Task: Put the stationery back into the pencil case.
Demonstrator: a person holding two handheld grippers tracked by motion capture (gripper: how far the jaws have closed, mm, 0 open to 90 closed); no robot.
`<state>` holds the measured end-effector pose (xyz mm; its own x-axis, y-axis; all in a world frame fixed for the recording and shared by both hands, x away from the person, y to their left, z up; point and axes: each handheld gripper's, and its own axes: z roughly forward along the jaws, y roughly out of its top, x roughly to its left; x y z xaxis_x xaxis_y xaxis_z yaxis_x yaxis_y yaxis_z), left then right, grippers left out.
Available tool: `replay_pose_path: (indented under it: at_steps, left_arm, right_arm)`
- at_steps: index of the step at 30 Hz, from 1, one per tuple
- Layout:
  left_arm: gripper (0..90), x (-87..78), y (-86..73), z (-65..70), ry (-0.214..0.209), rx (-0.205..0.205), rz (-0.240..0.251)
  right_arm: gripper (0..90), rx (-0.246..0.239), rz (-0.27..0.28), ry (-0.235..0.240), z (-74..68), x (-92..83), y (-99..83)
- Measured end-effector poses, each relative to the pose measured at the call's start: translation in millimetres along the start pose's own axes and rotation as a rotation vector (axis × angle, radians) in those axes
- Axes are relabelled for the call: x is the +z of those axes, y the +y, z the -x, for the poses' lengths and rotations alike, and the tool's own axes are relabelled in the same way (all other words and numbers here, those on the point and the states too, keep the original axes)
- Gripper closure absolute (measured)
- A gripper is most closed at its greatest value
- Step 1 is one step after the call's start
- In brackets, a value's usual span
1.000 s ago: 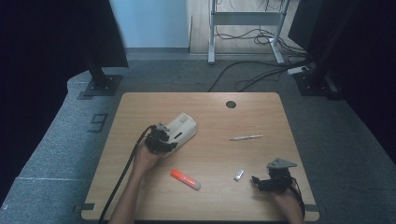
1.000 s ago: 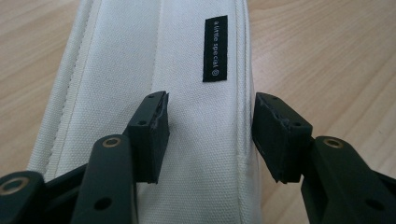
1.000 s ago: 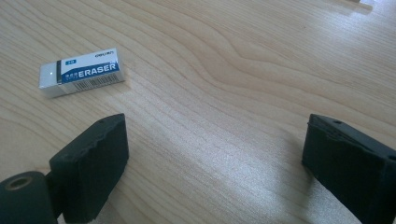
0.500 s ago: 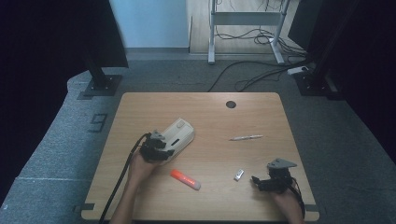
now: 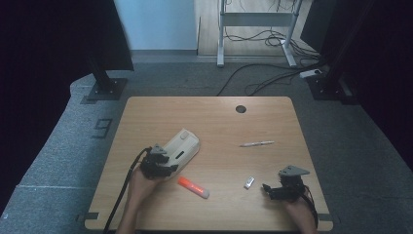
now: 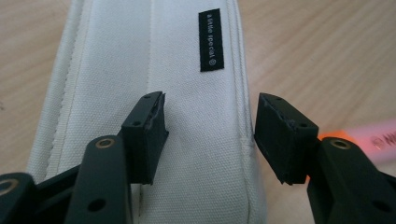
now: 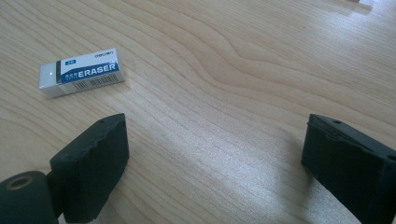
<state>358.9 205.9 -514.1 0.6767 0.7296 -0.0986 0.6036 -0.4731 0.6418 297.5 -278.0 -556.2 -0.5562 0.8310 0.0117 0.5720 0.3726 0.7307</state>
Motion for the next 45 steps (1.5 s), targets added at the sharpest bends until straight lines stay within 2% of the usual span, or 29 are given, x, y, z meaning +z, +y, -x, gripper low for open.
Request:
replay_pose_path:
  at_steps: [3,7,13,14,19,20,21,28,34,45]
  left_arm:
    - [39.0,-2.7,-6.8,5.0,-0.006,-0.001,0.015]
    - [39.6,-1.8,-9.4,13.6,0.051,0.044,0.010]
    - [46.6,-0.4,-9.5,17.6,0.105,0.044,0.003]
    - [52.1,-0.3,-9.7,17.7,0.117,0.046,0.001]
    - [55.7,-2.7,-8.8,12.6,0.094,0.008,0.003]
    - [58.7,-4.2,-8.3,10.4,0.083,-0.008,0.005]
    - [59.8,-7.3,-7.4,5.7,0.056,-0.045,0.014]
    - [69.1,-16.8,-6.4,3.1,0.051,-0.054,0.063]
    - [71.8,-25.9,-6.0,-0.5,0.033,-0.068,0.103]
    - [73.2,-39.6,-9.9,-17.2,-0.058,-0.143,0.173]
  right_arm:
    - [6.9,0.000,0.000,0.000,0.0,0.0,0.0]
    - [7.0,0.001,0.000,0.000,0.0,0.0,0.0]
    - [7.0,0.000,0.000,0.000,0.0,0.0,0.0]
    - [7.0,0.001,0.001,0.000,0.0,0.0,-0.1]
    - [7.0,0.001,0.001,0.000,-0.1,0.0,0.0]
    - [7.1,0.001,0.001,0.000,-0.1,0.0,0.0]
    - [7.0,0.001,0.001,0.000,-0.1,0.0,0.0]
    - [7.0,0.001,0.001,0.000,0.0,0.0,0.0]
    - [7.0,0.001,0.001,0.000,-0.1,0.0,0.0]
    - [7.1,0.001,0.001,0.000,0.0,0.0,0.0]
